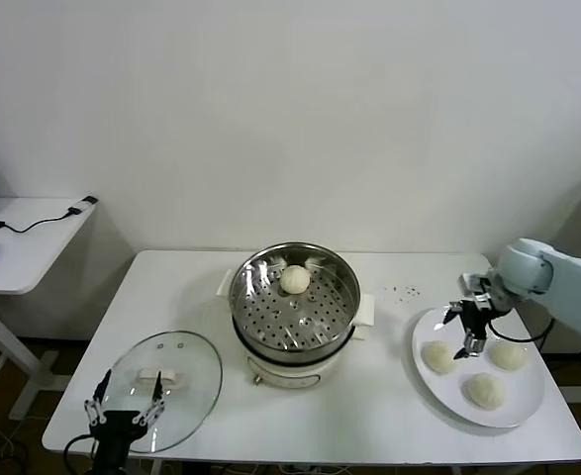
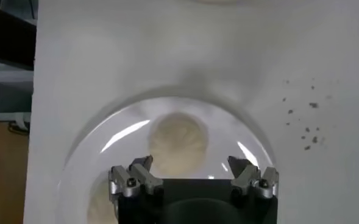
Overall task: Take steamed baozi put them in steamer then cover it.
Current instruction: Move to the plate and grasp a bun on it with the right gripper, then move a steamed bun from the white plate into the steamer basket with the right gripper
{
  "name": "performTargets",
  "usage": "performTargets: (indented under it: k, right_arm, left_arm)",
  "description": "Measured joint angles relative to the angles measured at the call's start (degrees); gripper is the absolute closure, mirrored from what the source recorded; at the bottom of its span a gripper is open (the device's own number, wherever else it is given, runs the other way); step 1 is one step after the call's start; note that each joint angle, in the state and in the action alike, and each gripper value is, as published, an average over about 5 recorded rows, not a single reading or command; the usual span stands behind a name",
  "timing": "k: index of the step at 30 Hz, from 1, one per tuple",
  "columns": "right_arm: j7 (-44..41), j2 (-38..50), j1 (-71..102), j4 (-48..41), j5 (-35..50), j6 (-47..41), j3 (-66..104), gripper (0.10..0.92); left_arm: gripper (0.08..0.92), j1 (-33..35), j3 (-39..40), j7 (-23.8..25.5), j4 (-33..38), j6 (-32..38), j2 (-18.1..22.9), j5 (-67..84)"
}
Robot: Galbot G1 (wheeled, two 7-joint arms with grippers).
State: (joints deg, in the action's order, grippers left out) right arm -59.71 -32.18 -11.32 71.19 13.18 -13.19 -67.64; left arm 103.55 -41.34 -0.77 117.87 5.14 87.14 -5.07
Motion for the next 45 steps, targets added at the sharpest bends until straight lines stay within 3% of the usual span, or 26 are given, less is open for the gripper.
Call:
performTargets:
  k: [14, 21, 29, 38, 45]
  right_arm:
    - [0.5, -3.1, 5.9, -3.2, -1.9, -0.5, 4.1, 0.205]
    - [0.2, -3.6, 6.8, -4.1, -2.1, -0.2, 5.0, 0.278]
    - [0.0, -3.3, 6.4, -3.8, -1.2, -0.2, 5.2, 0.303]
    - [-1.0, -2.4, -2.2, -3.4, 4.3, 0.2, -0.5, 0.32]
    - [-2.2, -5.7, -17.9, -4.8, 13.5, 0.7, -11.7, 0.321]
  left_arm:
    - [0.177, 0.4, -0.2, 0.0, -0.3, 0.0, -0.1, 1.0]
    - [0.177, 0.5, -0.2, 0.0, -0.3, 0.0, 0.0, 1.1]
    - [0.177, 0.6, -0.2, 0.0, -0.3, 0.0, 0.0, 1.3]
    - [0.177, 0.8, 0.2, 0.0, 0.0, 0.2, 0.0, 1.3]
    - [0.177, 0.8, 0.6, -0.1, 0.0, 0.3, -0.2, 1.3]
